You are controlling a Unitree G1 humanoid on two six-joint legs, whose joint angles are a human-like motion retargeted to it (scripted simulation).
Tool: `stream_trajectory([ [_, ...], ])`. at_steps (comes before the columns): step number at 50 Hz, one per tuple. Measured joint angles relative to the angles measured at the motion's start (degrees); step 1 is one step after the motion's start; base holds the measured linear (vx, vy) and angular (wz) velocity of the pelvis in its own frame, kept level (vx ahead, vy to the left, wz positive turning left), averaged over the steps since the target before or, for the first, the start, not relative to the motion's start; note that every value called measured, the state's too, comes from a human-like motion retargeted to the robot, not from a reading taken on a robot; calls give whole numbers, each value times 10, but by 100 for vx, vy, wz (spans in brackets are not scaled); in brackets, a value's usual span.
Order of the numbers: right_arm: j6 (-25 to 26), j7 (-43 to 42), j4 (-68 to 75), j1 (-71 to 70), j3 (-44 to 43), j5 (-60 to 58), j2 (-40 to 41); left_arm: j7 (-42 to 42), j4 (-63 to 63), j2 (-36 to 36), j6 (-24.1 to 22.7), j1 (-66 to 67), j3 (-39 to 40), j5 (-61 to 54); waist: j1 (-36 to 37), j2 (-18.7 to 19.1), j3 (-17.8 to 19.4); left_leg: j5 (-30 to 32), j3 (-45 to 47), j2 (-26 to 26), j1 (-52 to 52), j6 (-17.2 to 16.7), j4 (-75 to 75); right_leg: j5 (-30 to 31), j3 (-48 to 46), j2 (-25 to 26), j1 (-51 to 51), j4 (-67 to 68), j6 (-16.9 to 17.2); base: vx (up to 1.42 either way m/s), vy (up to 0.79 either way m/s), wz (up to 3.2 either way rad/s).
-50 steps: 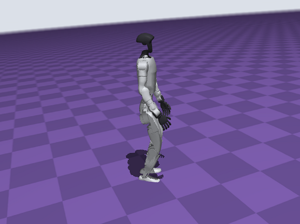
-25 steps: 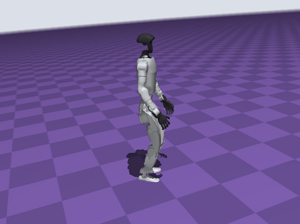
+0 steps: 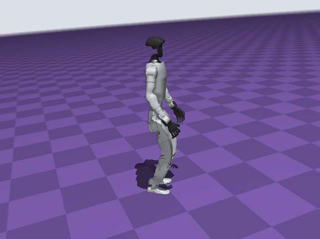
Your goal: Dance
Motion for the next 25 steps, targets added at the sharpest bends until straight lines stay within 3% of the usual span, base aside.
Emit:
stream_trajectory([
  [10, -2, 3, -10, -4, -21, -2, 1, -13, 30, -7, 5, -8, -2, -4, -8, -3, 21, 7, 1, -4, 6, 5, 16, -7, 14, -3, -8, 46, -7, 1, 0, 0],
  [15, -5, -2, -102, 3, -62, 10, -36, -47, 30, -25, 7, 5, -10, -34, -36, -16, 28, 97, 10, -43, 13, -17, -16, 33, 60, -24, -60, 140, 15, 0, 2, 16],
  [19, -23, -29, -219, 32, -111, 27, -78, -62, -56, -22, -4, 35, -19, -65, -60, -11, 37, 121, 9, -63, -7, -26, 7, 62, 88, -34, -125, 236, 33, -1, 1, 10],
  [25, -57, -124, -445, 72, -224, 24, -132, -32, -296, 21, -54, 73, -6, -128, -79, 26, 41, 41, 13, -65, -30, 4, -3, 71, 123, -12, -202, 228, 59, 0, 0, 0],
])
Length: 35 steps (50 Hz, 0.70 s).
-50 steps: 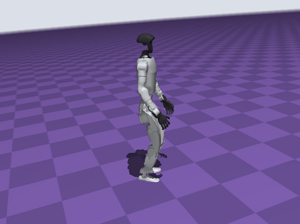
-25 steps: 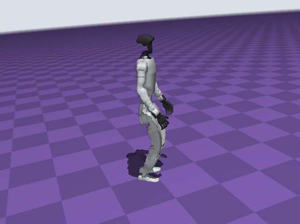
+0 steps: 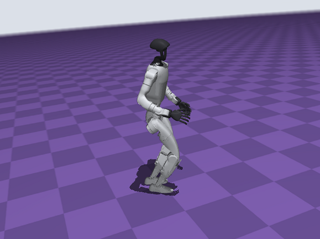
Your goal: Dance
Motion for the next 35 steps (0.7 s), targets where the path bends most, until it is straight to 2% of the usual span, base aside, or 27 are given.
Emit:
stream_trajectory([
  [5, -25, -105, -143, -3, -58, -32, -1, 96, -188, 29, -67, -23, 58, -18, -13, 19, 11, -70, 22, 4, -18, 24, -3, -29, 8, 7, -43, -9, 6, 0, 0, 0],
  [9, -37, -156, -205, -30, -53, -38, 27, 154, -265, 25, -92, -51, 91, -8, -1, 37, 13, -27, 30, 30, -34, 5, 4, 0, 1, 27, -32, -61, 5, 2, -1, -44],
  [12, -48, -162, -221, -44, -35, -30, 48, 156, -273, 19, -93, -52, 89, -4, 21, 47, 12, 17, 31, 66, -63, -10, 56, 41, -10, 48, -11, -103, 10, 2, -3, -66],
  [16, -58, -162, -234, -49, -21, -23, 64, 137, -264, 14, -82, -37, 79, 0, 54, 52, 17, 19, 12, 105, -113, -8, 159, 58, -20, 77, 10, -127, 13, 1, -3, -71],
  [23, -68, -176, -265, -75, -12, -23, 71, 131, -246, 12, -70, -11, 82, 24, 110, 50, 35, -59, -20, 152, -192, 30, 298, -33, -26, 106, 34, -135, -20, 4, 2, -54],
  [28, -82, -203, -273, -104, -1, -13, 77, 136, -251, 27, -70, -2, 80, 42, 139, 31, 49, -70, -28, 133, -211, 37, 276, -28, -19, 96, 59, -168, -8, 12, 9, -26],
  [32, -94, -207, -286, -108, 17, -3, 76, 128, -284, 44, -81, 15, 71, 39, 147, 16, 42, -36, -19, 99, -178, 20, 189, 29, -21, 70, 66, -170, 13, 16, 11, -17],
  [35, -105, -201, -286, -104, 29, -6, 67, 123, -314, 51, -90, 23, 62, 33, 130, 4, 41, -7, -2, 64, -126, 9, 110, 50, -28, 33, 54, -121, 21, 16, 10, 16],
])
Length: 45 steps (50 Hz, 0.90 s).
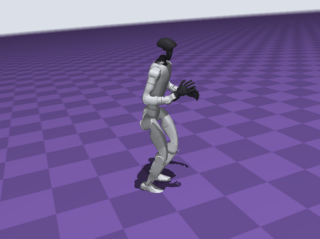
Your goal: Dance
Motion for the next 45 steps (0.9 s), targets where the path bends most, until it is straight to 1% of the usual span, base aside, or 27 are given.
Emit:
stream_trajectory([
  [2, -5, 6, -1, 4, 5, -8, -9, -3, -18, 4, -2, -1, -6, -3, -21, -6, 2, -7, 14, -22, 33, 2, -35, -5, -9, -30, -19, 59, -1, 13, 8, 25],
  [5, -5, 11, 4, 23, 9, -21, -20, -7, -47, 14, -9, -11, -14, 6, -53, -10, 3, -56, 27, -38, 58, 15, -35, -40, -17, -63, -60, 156, -11, 13, 7, 19],
  [8, 0, 3, 25, 44, 3, -33, -28, 1, -69, 26, -11, -46, -19, 30, -89, -17, 17, -103, 38, -56, 79, 31, -29, -73, -9, -94, -105, 231, -16, 16, 6, 31],
  [10, 1, -10, 42, 54, -3, -40, -31, 19, -75, 32, -11, -82, -23, 48, -109, -20, 32, -120, 42, -66, 94, 35, -32, -84, -3, -107, -132, 249, -17, 20, 4, 22],
  [14, -2, -37, 62, 87, -22, -41, -33, 58, -71, 35, -19, -148, -34, 75, -133, -11, 51, -137, 48, -66, 121, 32, -45, -83, -4, -110, -169, 215, -15, 25, 2, -7],
  [16, -3, -48, 64, 108, -33, -37, -33, 70, -69, 31, -24, -168, -39, 76, -143, -2, 49, -130, 51, -63, 136, 26, -68, -71, -11, -106, -178, 184, -12, 31, -1, -23],
  [18, -6, -54, 62, 127, -43, -29, -31, 77, -68, 24, -28, -176, -43, 69, -153, 7, 41, -104, 56, -63, 155, 17, -101, -51, -18, -102, -178, 149, -9, 35, -3, -26],
  [20, -9, -57, 56, 143, -49, -18, -28, 78, -68, 16, -34, -177, -46, 55, -161, 15, 31, -53, 58, -61, 174, 0, -138, -23, -25, -94, -167, 108, -5, 37, -6, -33],
  [22, -17, -57, 48, 154, -50, -8, -23, 78, -69, 8, -40, -170, -48, 41, -163, 23, 21, 17, 58, -53, 185, -24, -158, 15, -31, -80, -147, 61, 0, 38, -10, -42],
  [25, -29, -57, 32, 165, -43, 1, -17, 75, -70, 1, -47, -156, -50, 24, -157, 35, 13, 79, 60, -19, 175, -48, -120, 60, -46, -50, -109, 2, 4, 34, -11, -50],
  [27, -38, -59, 20, 169, -35, 3, -13, 75, -71, -4, -46, -141, -52, 20, -150, 31, 9, 91, 69, 4, 153, -47, -48, 52, -51, -44, -102, 13, 0, 30, -12, -50],
  [30, -46, -68, -1, 160, -20, 9, -10, 75, -71, -7, -40, -121, -53, 14, -128, 31, 11, 82, 67, 57, 114, -33, 96, 9, -66, -18, -79, 22, -26, 30, -11, -67],
  [35, -42, -81, -19, 102, 4, 13, -15, 67, -50, -16, -11, -92, -58, 21, -78, 36, 37, 38, 27, 153, 36, 12, 323, -95, -74, 38, -41, 52, -82, 31, -7, -77],
  [37, -37, -86, -18, 60, 10, 16, -18, 57, -34, -17, 3, -85, -62, 25, -60, 34, 49, 21, 5, 172, -3, 30, 361, -104, -70, 55, -21, 47, -85, 31, -2, -69],
  [40, -31, -90, -27, 8, 17, 33, -16, 33, -18, -14, 19, -60, -69, 11, -39, 24, 57, -1, -17, 165, -53, 47, 352, -92, -55, 65, 7, 26, -73, 31, 6, -79],
  [42, -29, -86, -42, -12, 22, 53, -14, 17, -17, -6, 22, -36, -74, -8, -27, 15, 56, -5, -22, 142, -71, 49, 308, -64, -46, 62, 27, 8, -58, 30, 13, -91],
  [45, -27, -76, -63, -30, 30, 82, -13, -2, -23, 4, 24, -1, -78, -38, -15, 3, 51, 0, -25, 100, -73, 40, 216, -16, -29, 53, 51, -12, -36, 27, 18, -95],
])
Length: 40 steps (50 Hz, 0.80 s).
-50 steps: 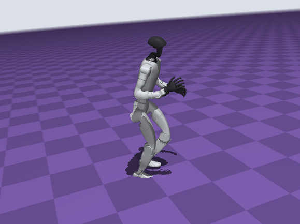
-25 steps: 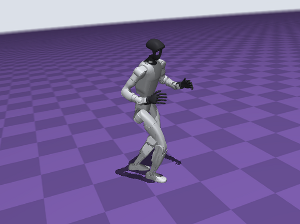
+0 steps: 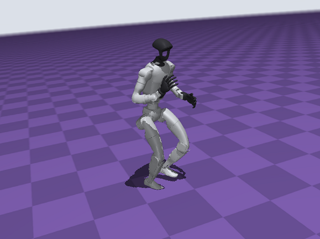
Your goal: Dance
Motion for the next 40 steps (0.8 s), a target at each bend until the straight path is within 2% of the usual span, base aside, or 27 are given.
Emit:
stream_trajectory([
  [3, 3, 12, -12, -10, 10, 20, -4, -10, -10, 6, 2, 24, 4, -21, 0, -9, -1, 16, -6, -49, 24, -17, -98, 30, 15, -16, 12, 4, 15, 21, 22, -89],
  [5, 7, 20, -16, -12, 17, 25, -9, -9, -19, 11, 4, 31, 9, -27, -6, -17, 1, 24, -8, -83, 51, -23, -157, 30, 23, -33, 17, 19, 20, 15, 24, -74],
  [10, 25, 36, -5, 4, 26, 19, -19, 4, -67, 20, 1, 9, 31, -5, -40, -39, 11, -3, 2, -143, 103, -6, -225, -11, 51, -77, -1, 105, 34, 7, 26, -47],
  [12, 33, 44, 1, 13, 26, 11, -16, 15, -95, 23, -1, -18, 42, 10, -59, -56, 19, -5, 15, -171, 129, 2, -263, -10, 57, -111, -14, 147, 44, 1, 25, -24],
  [17, 40, 60, -5, 34, 18, -7, -3, 38, -163, 22, -13, -79, 56, 23, -90, -85, 29, 11, 39, -215, 156, 9, -322, 6, 40, -201, -50, 261, 36, -3, 19, -36],
  [23, 40, 92, -26, 40, 7, -4, 7, 43, -228, 39, -24, -135, 42, 23, -86, -117, 27, 39, 51, -243, 151, 8, -335, 6, 11, -246, -11, 312, 42, -7, 7, -39],
  [27, 37, 118, -32, 39, 14, 14, 14, 37, -263, 52, -28, -156, 22, 24, -57, -125, 26, 67, 41, -232, 130, -9, -304, 6, -15, -227, 45, 255, 51, -8, -4, -60],
  [33, 30, 125, -29, 24, 36, 49, 19, 39, -288, 56, -27, -176, -4, 19, -1, -91, 32, 126, -25, -178, 61, -80, -207, -10, -40, -143, 101, 102, 29, -6, -9, -88],
  [36, 27, 110, -16, 13, 39, 68, 10, 42, -288, 52, -26, -193, -13, 14, 18, -72, 35, 117, -45, -148, 25, -100, -147, -31, -39, -101, 121, 34, 14, -3, -8, -80],
  [40, 18, 84, 12, 0, 39, 90, -2, 55, -279, 41, -28, -219, -22, 16, 29, -55, 43, 79, -47, -104, -10, -98, -68, -60, -32, -62, 138, -26, 0, -4, -5, -51],
])
